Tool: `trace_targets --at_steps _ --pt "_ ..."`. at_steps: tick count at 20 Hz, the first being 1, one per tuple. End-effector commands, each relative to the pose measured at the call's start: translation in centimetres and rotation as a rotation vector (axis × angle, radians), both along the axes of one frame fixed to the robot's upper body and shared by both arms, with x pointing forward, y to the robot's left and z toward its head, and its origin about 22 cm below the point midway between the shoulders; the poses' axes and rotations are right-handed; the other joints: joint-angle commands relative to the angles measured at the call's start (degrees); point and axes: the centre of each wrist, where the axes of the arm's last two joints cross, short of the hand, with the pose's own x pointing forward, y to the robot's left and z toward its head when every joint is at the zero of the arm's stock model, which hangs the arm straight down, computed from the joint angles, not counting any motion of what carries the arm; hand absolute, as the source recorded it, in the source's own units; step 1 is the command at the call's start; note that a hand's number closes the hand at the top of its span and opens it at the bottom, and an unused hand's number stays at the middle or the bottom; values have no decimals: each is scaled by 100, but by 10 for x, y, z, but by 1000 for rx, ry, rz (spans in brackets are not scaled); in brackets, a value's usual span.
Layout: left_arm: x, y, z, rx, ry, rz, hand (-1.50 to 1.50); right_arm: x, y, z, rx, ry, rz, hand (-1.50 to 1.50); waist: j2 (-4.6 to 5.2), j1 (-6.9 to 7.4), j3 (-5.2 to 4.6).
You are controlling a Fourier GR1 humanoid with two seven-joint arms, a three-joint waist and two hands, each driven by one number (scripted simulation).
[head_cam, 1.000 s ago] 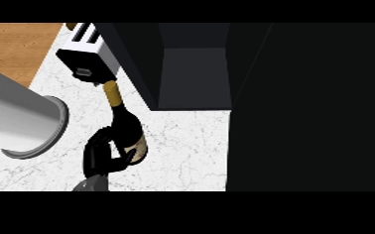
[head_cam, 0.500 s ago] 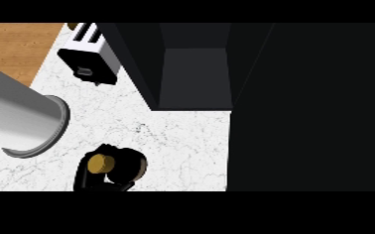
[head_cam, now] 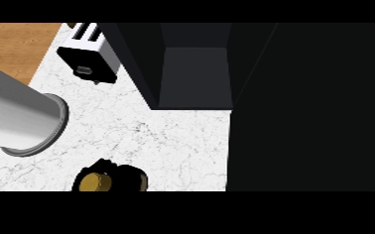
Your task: Pick up the wine, place it into the cabinet and close the cabinet
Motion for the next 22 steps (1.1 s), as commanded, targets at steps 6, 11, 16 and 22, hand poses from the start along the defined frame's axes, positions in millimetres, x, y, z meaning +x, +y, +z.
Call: trace_targets --at_steps 6,11,16,22 --pt "0 -25 89 -49 -61 -35 150 -5 4 -3 1 12 4 -150 4 4 -5" --pt "7 -53 124 -52 -95 -62 150 -7 -5 -11 2 -1 7 -150 5 -20 -6" --pt "36 -62 152 -42 -123 -11 150 -11 -1 -1 11 10 -5 -150 10 -37 -9" --pt "82 -87 195 -81 -93 -62 150 7 -5 -16 -4 8 19 -150 19 -50 -9"
